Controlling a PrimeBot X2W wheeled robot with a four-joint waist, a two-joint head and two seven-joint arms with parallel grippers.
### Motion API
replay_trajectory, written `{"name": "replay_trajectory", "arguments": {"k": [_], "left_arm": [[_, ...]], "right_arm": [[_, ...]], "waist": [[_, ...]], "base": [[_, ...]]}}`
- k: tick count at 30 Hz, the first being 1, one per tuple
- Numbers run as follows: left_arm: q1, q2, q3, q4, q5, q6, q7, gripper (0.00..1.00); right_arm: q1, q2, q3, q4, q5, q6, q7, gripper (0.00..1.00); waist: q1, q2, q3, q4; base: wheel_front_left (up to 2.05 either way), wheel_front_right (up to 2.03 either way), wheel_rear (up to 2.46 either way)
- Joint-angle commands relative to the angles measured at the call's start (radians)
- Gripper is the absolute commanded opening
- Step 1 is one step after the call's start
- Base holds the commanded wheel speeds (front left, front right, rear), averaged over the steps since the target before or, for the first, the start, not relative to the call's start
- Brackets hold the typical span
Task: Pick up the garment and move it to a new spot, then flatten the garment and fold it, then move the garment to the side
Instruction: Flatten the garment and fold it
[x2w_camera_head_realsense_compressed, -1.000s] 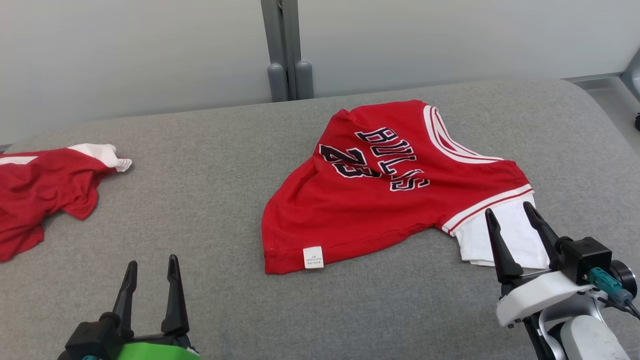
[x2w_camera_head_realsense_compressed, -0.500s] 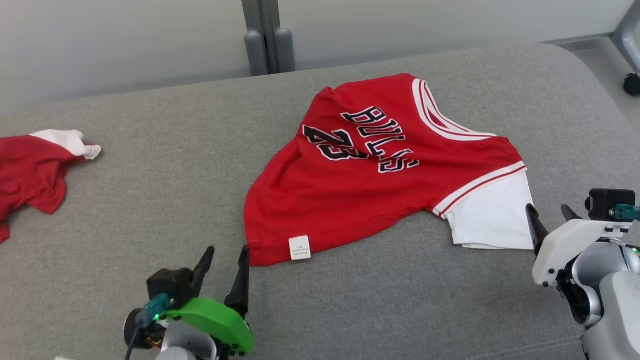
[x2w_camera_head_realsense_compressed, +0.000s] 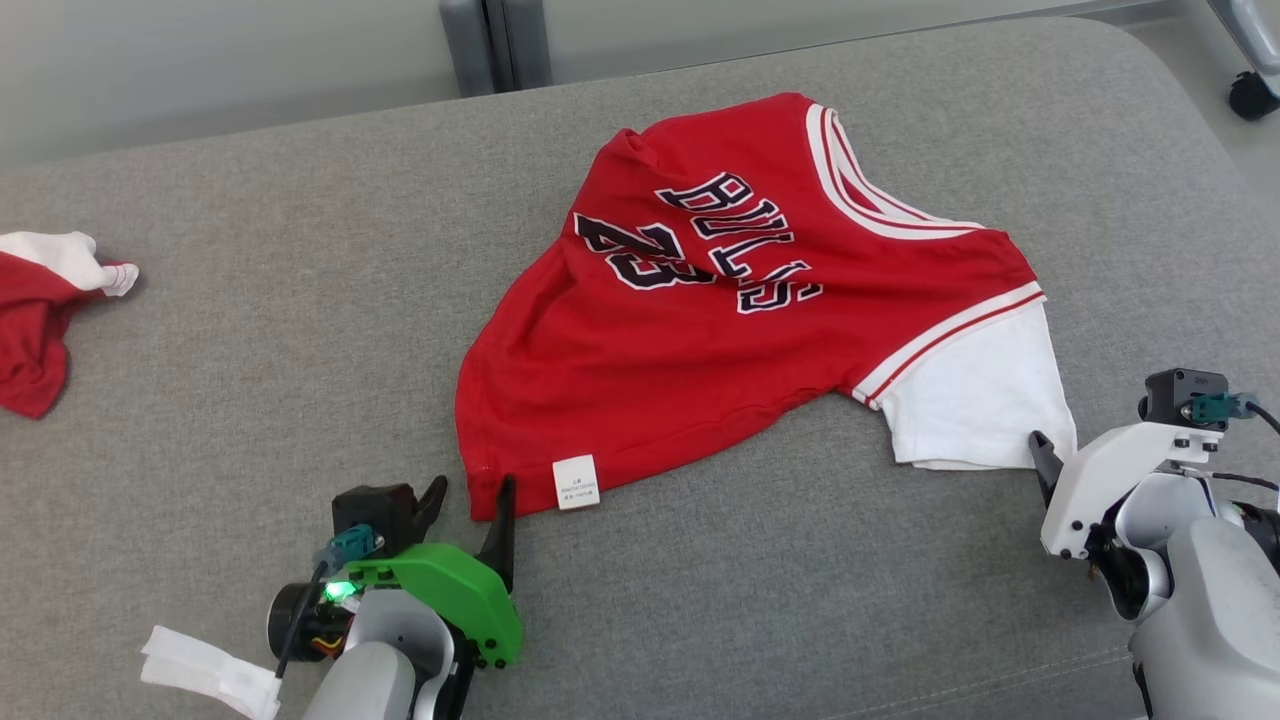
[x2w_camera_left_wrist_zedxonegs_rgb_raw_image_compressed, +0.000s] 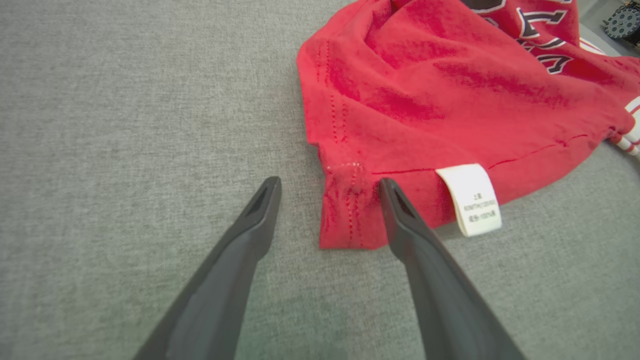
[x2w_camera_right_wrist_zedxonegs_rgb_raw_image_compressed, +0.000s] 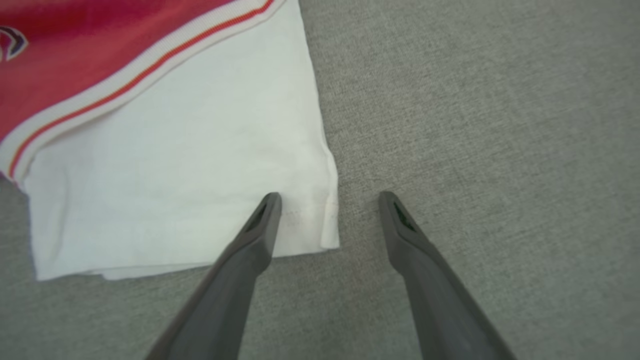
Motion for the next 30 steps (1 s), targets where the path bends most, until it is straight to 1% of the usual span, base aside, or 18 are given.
{"name": "replay_trajectory", "arguments": {"k": [1, 3, 8, 12, 17, 26, 30], "left_arm": [[-0.029, 0.005, -0.003, 0.002, -0.013, 0.005, 0.002, 1.0], [-0.037, 0.005, -0.013, 0.01, -0.017, 0.007, 0.004, 1.0], [-0.049, 0.005, -0.044, 0.018, -0.047, -0.013, 0.025, 1.0], [-0.054, 0.005, -0.063, 0.007, -0.037, -0.017, 0.022, 1.0], [-0.06, 0.011, -0.083, -0.021, -0.015, -0.007, 0.013, 1.0], [-0.049, 0.024, -0.104, -0.061, -0.004, 0.006, 0.041, 1.0], [-0.038, 0.025, -0.113, -0.086, -0.003, 0.007, 0.044, 1.0]], "right_arm": [[-0.015, 0.003, -0.003, 0.015, -0.004, -0.001, -0.011, 1.0], [-0.021, 0.007, -0.006, 0.037, -0.007, -0.001, -0.022, 1.0], [-0.033, 0.01, -0.007, 0.085, -0.002, -0.001, -0.034, 1.0], [-0.04, 0.008, 0.008, 0.112, 0.007, -0.001, -0.041, 1.0], [-0.047, 0.012, 0.042, 0.131, 0.025, -0.001, -0.047, 1.0], [-0.055, 0.029, 0.136, 0.147, 0.095, 0.003, -0.03, 1.0], [-0.051, 0.016, 0.146, 0.162, 0.114, 0.003, -0.038, 1.0]], "waist": [[0.0, 0.0, 0.0, 0.0], [0.0, 0.0, 0.001, 0.0], [0.0, 0.0, 0.0, -0.002], [0.0, 0.0, 0.001, -0.003], [0.0, 0.0, 0.003, 0.0], [0.0, 0.0, 0.012, 0.002], [0.0, 0.0, 0.017, 0.005]], "base": [[0.0, 0.0, 0.0], [0.0, 0.0, 0.0], [0.0, 0.0, 0.0], [0.0, 0.0, 0.0], [0.0, 0.0, 0.0], [0.0, 0.0, 0.0], [0.0, 0.0, 0.0]]}}
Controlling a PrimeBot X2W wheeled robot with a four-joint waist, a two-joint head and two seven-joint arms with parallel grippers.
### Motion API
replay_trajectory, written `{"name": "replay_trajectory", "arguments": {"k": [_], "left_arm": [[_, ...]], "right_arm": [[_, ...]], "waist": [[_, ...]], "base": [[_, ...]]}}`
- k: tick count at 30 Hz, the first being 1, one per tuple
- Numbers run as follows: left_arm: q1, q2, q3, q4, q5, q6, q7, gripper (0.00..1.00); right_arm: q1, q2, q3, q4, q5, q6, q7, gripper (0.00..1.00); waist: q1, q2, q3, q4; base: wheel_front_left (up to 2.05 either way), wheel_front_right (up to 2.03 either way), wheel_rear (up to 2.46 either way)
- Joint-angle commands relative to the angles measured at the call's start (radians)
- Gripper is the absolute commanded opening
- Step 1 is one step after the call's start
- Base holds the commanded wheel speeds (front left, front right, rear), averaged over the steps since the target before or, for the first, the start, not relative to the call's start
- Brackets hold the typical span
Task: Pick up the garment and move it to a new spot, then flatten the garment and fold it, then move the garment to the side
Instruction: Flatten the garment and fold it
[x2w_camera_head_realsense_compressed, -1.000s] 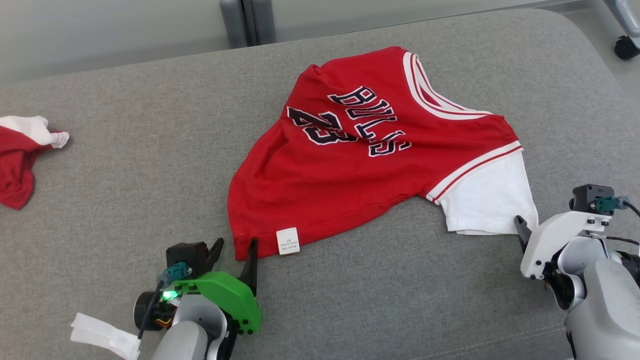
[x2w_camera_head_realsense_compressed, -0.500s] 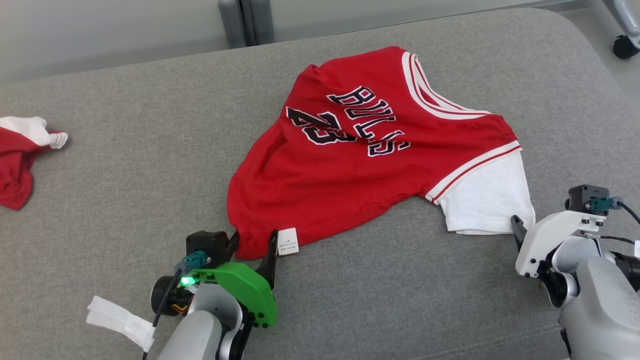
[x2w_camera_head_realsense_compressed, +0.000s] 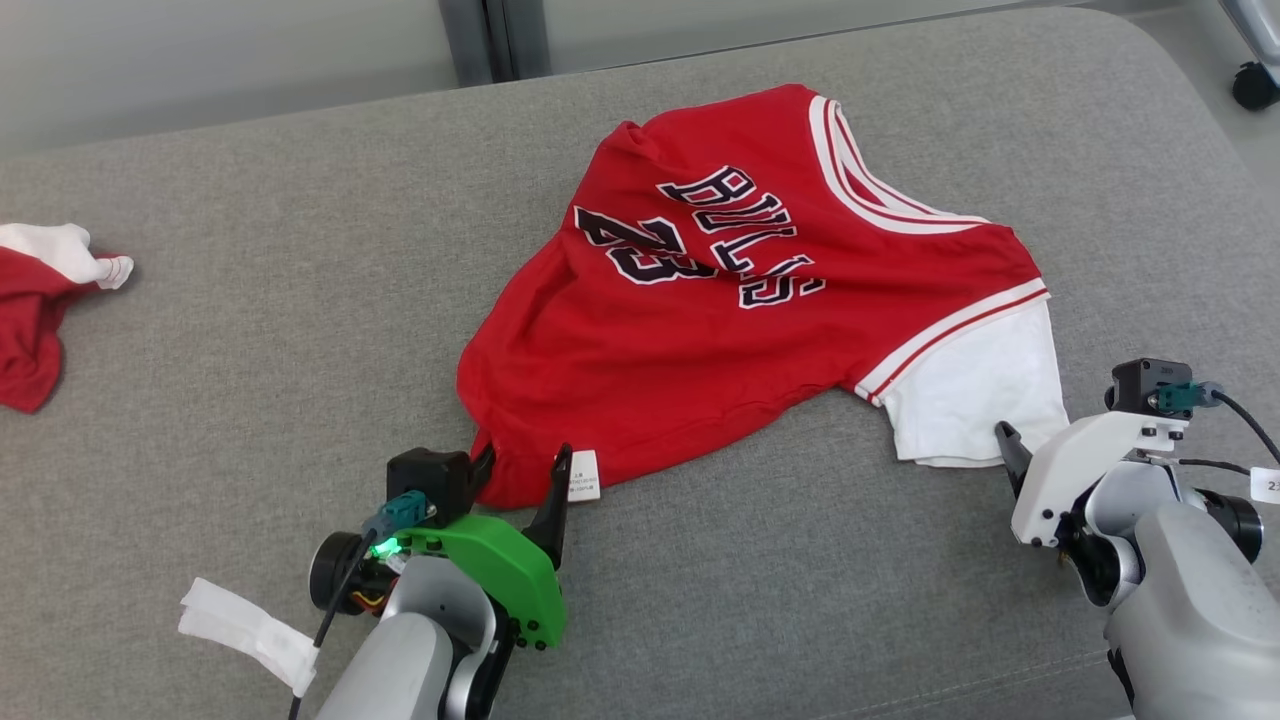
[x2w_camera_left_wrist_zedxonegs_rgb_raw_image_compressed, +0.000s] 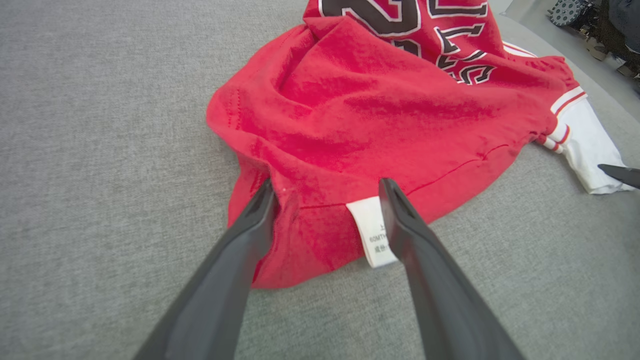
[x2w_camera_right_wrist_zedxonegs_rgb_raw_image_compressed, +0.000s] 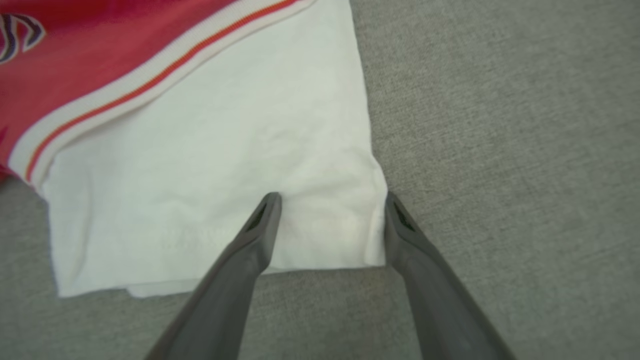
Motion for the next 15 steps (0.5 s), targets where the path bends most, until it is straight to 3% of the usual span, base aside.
{"name": "replay_trajectory", "arguments": {"k": [1, 9, 10, 11, 12, 13, 15], "left_arm": [[0.006, 0.009, -0.002, -0.007, 0.014, 0.003, 0.002, 1.0], [0.004, 0.025, -0.013, -0.041, 0.02, 0.011, 0.011, 1.0], [0.004, 0.026, -0.015, -0.043, 0.019, 0.008, 0.014, 0.83], [0.005, 0.027, -0.018, -0.044, 0.017, 0.007, 0.014, 0.62], [0.006, 0.026, -0.018, -0.044, 0.015, 0.006, 0.017, 0.5], [0.008, 0.026, -0.019, -0.041, 0.01, 0.006, 0.02, 0.43], [0.009, 0.028, -0.019, -0.032, 0.006, 0.005, 0.017, 0.37]], "right_arm": [[0.015, 0.012, 0.001, 0.037, 0.002, 0.006, 0.002, 1.0], [-0.022, 0.016, -0.045, 0.112, -0.049, 0.003, -0.024, 1.0], [-0.024, 0.02, -0.047, 0.121, -0.05, 0.003, -0.019, 0.96], [-0.029, 0.022, -0.047, 0.132, -0.053, 0.003, -0.012, 0.84], [-0.031, 0.024, -0.047, 0.141, -0.057, 0.003, -0.01, 0.64], [-0.032, 0.026, -0.047, 0.15, -0.059, 0.004, -0.01, 0.43], [-0.032, 0.03, -0.048, 0.166, -0.067, 0.004, -0.004, 0.2]], "waist": [[0.0, 0.0, 0.003, 0.001], [0.0, 0.0, 0.014, 0.004], [0.0, 0.0, 0.015, 0.005], [0.0, 0.0, 0.014, 0.006], [0.0, 0.0, 0.014, 0.007], [0.0, 0.0, 0.014, 0.007], [0.0, 0.0, 0.014, 0.007]], "base": [[0.0, 0.0, 0.0], [0.0, 0.0, 0.0], [0.0, 0.0, 0.0], [0.0, 0.0, 0.0], [0.0, 0.0, 0.0], [0.0, 0.0, 0.0], [0.0, 0.0, 0.0]]}}
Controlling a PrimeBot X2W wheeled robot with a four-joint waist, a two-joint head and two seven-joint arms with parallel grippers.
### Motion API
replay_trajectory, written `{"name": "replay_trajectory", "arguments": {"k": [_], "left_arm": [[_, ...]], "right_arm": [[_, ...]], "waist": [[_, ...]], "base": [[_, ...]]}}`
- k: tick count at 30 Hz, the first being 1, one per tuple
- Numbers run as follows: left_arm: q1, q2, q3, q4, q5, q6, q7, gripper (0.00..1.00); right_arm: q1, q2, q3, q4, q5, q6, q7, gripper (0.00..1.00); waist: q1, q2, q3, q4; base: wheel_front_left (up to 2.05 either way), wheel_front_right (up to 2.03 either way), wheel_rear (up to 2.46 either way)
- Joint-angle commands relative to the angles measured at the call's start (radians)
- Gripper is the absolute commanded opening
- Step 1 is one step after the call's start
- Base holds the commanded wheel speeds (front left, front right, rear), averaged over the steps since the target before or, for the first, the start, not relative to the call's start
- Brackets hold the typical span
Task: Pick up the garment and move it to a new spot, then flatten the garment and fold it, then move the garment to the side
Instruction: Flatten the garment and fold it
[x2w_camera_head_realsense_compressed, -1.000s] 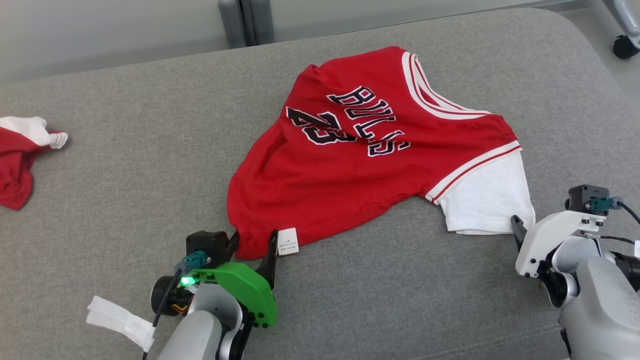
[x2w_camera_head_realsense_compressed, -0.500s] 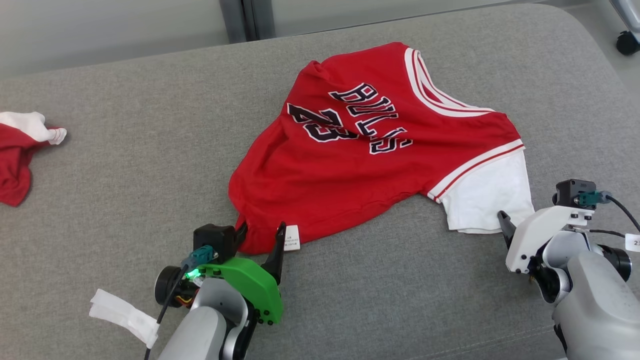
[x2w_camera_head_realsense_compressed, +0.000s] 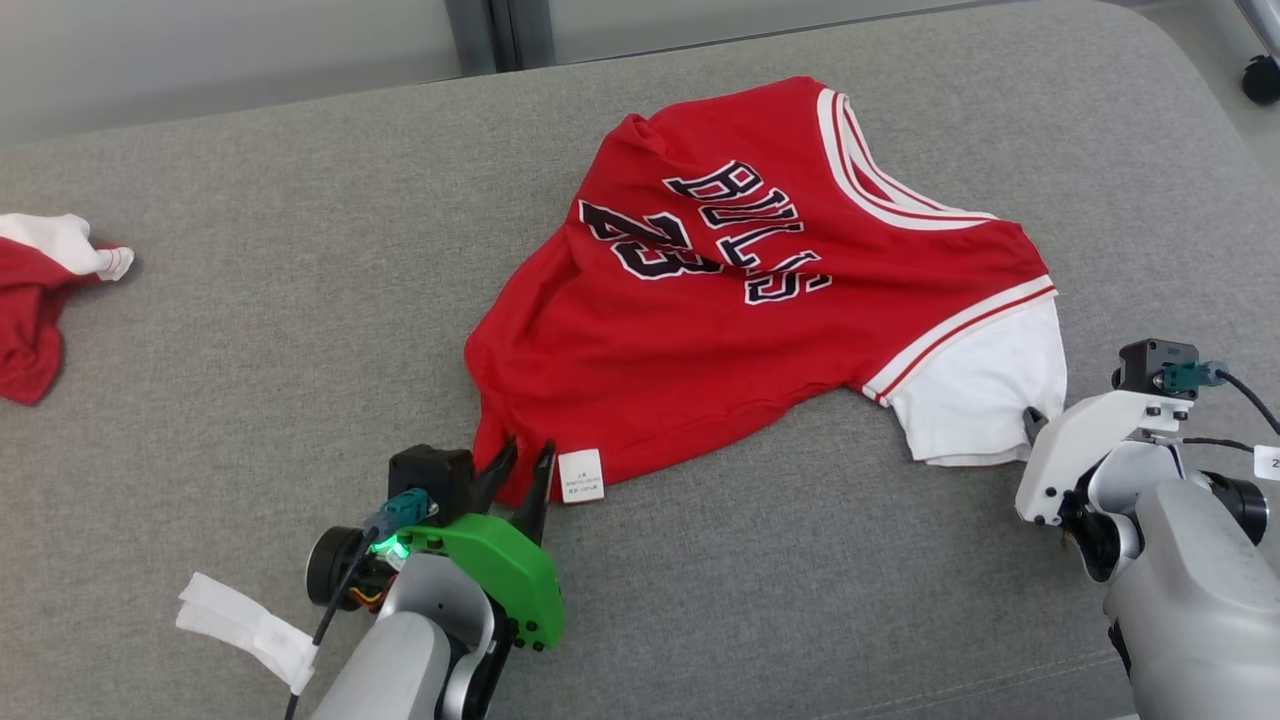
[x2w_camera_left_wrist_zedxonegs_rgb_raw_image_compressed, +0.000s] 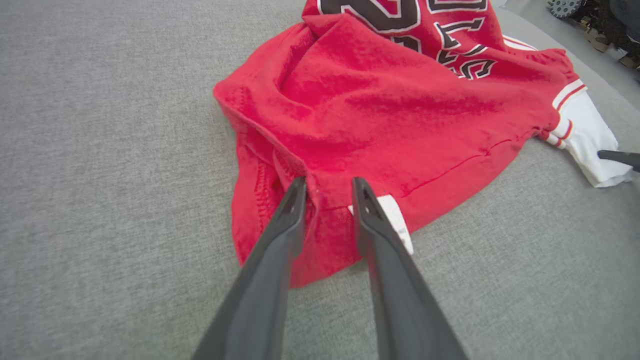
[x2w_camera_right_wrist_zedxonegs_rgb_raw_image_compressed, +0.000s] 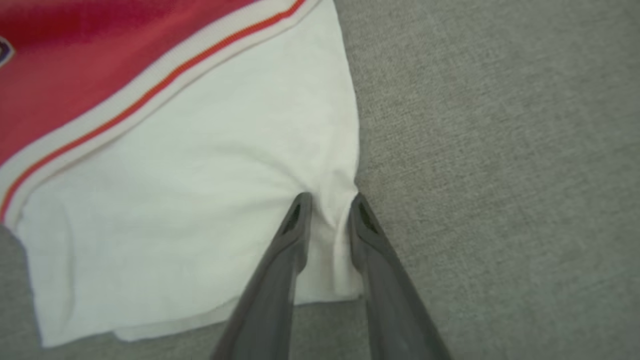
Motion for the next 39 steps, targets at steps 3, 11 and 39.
{"name": "replay_trajectory", "arguments": {"k": [3, 11, 39], "left_arm": [[0.0, 0.009, 0.001, 0.027, -0.005, 0.003, -0.003, 0.22], [-0.041, 0.003, 0.006, 0.11, -0.008, 0.015, -0.028, 0.0], [-0.192, 0.028, 0.224, -0.304, -0.426, -0.088, -0.101, 0.0]], "right_arm": [[0.031, 0.023, 0.007, 0.061, -0.017, -0.002, 0.032, 0.0], [0.002, 0.024, 0.007, 0.07, -0.021, -0.002, -0.004, 0.0], [-0.019, -0.022, 0.017, -0.807, 0.399, -0.001, -0.045, 0.0]], "waist": [[0.0, 0.0, 0.0, -0.002], [0.0, 0.0, 0.002, -0.016], [0.0, 0.0, -0.092, -0.055]], "base": [[0.0, 0.0, 0.0], [0.0, 0.0, 0.0], [0.0, 0.0, 0.0]]}}
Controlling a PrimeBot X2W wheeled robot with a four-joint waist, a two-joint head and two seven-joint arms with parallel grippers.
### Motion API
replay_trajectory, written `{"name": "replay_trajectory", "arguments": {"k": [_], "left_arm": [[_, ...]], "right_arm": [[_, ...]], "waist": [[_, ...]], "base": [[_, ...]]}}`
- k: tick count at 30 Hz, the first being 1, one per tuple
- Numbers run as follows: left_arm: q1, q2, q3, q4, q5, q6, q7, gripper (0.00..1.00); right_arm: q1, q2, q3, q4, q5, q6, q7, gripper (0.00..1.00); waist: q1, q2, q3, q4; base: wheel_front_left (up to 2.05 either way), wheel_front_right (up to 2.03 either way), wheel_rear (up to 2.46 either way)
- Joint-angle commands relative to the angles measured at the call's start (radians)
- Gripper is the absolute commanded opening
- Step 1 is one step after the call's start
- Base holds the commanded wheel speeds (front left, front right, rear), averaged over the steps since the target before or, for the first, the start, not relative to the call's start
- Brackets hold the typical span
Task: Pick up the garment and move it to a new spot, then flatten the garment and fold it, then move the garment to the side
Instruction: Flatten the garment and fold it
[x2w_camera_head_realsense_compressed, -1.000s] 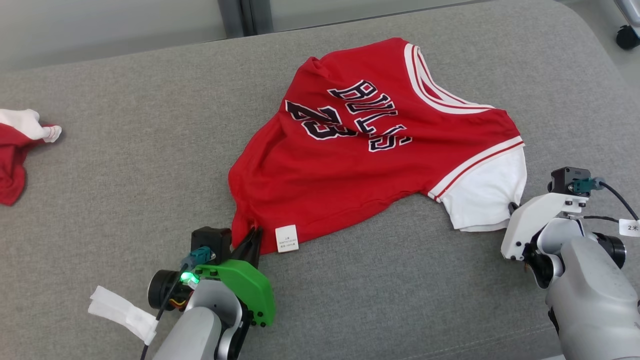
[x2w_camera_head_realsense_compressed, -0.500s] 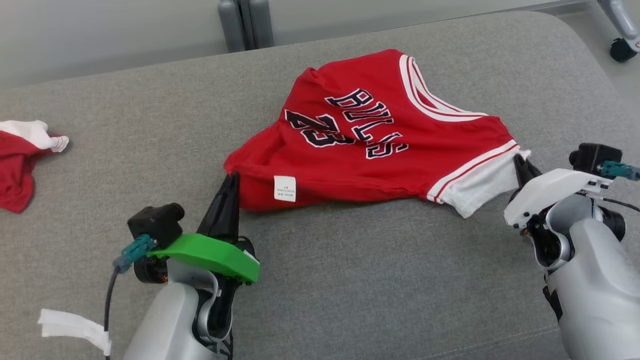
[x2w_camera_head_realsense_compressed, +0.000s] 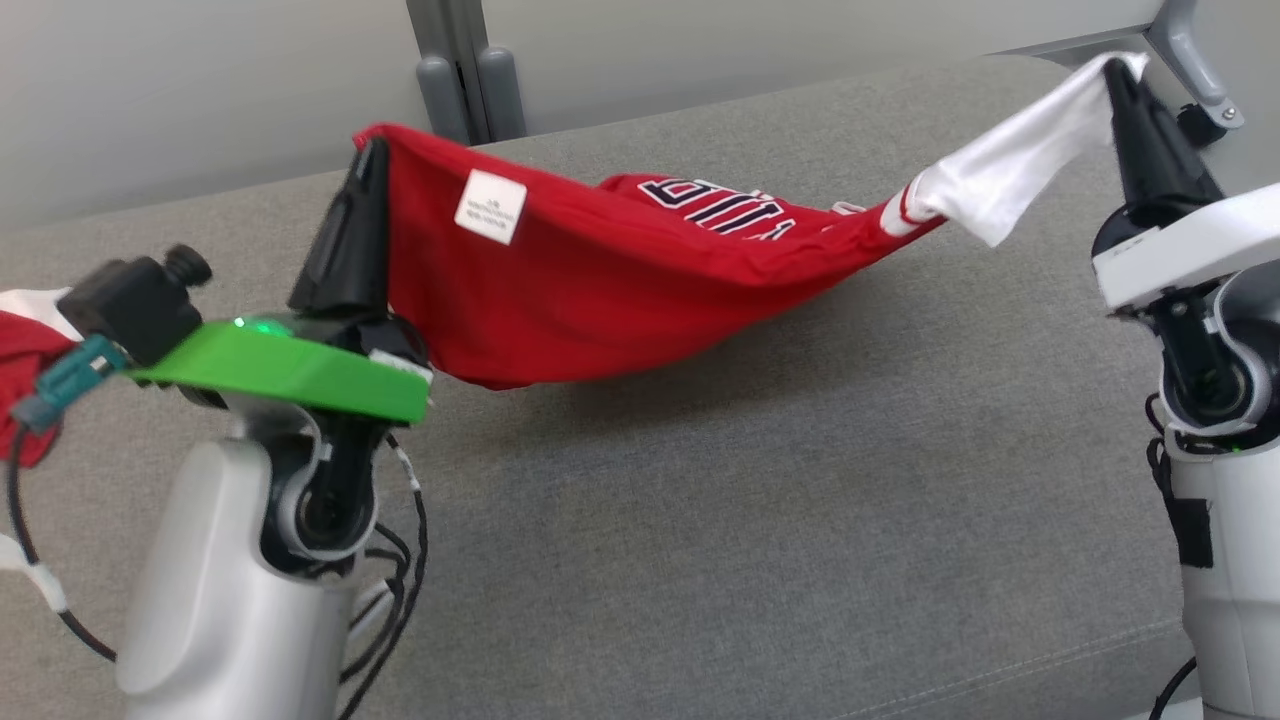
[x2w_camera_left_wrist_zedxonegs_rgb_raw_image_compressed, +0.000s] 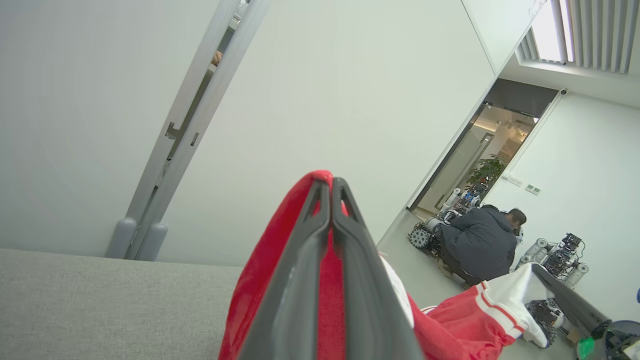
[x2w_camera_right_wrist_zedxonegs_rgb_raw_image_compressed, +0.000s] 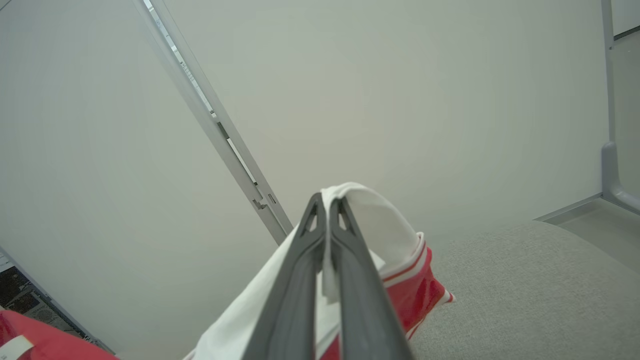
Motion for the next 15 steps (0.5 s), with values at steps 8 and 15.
{"name": "replay_trajectory", "arguments": {"k": [8, 15], "left_arm": [[-0.233, 0.051, 0.058, 0.019, -0.045, 0.012, 0.071, 0.0], [-0.466, 0.126, 0.065, 0.114, -0.035, -0.009, 0.127, 0.0]], "right_arm": [[-0.193, 0.036, -0.012, -0.054, 0.014, 0.0, 0.091, 0.0], [-0.492, 0.097, -0.007, 0.146, 0.017, 0.0, 0.126, 0.0]], "waist": [[0.0, -0.0001, 0.1, -0.036], [0.0, -0.0001, 0.276, -0.08]], "base": [[0.0, 0.0, 0.0], [0.0, 0.0, 0.0]]}}
